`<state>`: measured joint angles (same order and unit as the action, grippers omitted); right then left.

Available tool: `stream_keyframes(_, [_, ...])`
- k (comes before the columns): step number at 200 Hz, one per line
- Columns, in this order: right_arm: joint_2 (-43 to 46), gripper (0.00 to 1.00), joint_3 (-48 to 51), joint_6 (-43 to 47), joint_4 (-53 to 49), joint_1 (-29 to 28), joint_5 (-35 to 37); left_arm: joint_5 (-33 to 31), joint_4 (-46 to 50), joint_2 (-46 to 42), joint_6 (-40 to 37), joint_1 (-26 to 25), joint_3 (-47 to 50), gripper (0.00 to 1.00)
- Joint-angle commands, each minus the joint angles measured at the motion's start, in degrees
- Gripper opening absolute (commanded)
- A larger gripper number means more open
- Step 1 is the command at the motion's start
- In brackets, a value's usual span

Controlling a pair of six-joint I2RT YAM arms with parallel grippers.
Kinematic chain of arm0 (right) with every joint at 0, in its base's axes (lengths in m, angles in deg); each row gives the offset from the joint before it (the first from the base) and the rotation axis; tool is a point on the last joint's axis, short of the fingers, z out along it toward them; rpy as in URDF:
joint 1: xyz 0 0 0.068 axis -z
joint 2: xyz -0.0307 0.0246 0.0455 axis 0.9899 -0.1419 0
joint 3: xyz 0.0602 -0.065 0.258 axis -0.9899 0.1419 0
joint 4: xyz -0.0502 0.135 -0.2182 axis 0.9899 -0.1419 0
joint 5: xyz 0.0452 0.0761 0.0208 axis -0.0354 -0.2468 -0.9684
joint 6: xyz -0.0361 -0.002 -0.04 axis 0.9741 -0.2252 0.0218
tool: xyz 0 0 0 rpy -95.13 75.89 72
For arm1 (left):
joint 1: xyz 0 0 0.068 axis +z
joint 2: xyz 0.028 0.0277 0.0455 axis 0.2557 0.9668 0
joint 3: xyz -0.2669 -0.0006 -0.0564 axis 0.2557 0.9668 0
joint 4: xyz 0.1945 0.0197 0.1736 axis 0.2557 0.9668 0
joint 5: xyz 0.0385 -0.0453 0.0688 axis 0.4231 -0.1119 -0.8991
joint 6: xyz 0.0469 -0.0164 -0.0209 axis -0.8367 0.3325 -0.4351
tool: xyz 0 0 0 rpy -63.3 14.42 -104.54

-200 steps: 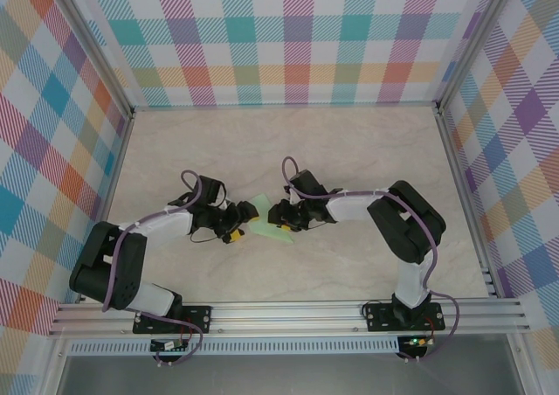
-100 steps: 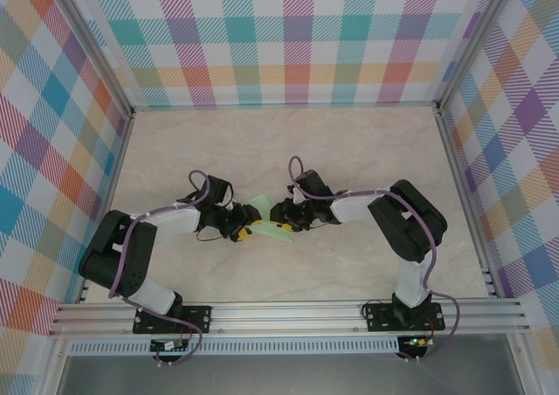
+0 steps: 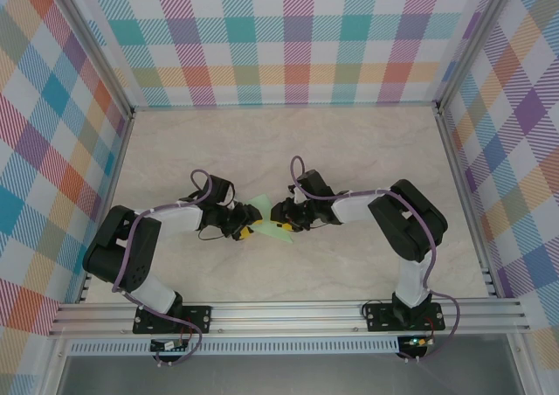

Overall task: Fold a paper plane with a square sheet of paper (pick it up from the middle)
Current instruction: Fold the wing for the fifth time at the center of the table.

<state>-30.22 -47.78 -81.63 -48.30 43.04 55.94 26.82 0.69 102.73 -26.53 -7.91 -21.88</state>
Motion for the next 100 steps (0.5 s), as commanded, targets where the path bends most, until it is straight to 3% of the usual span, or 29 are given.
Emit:
stream_keyframes(1, [-2.00, 0.41, 2.48, 0.31, -2.84, 1.25, 3.24, 0.93, -1.83, 0.48, 0.72, -1.09, -1.34, 0.45])
stream_keyframes(100, [6.78, 0.59, 3.96, 17.55, 2.06, 0.89, 6.06, 1.01, -3.75, 0.05, 1.53, -2.15, -2.52, 0.07])
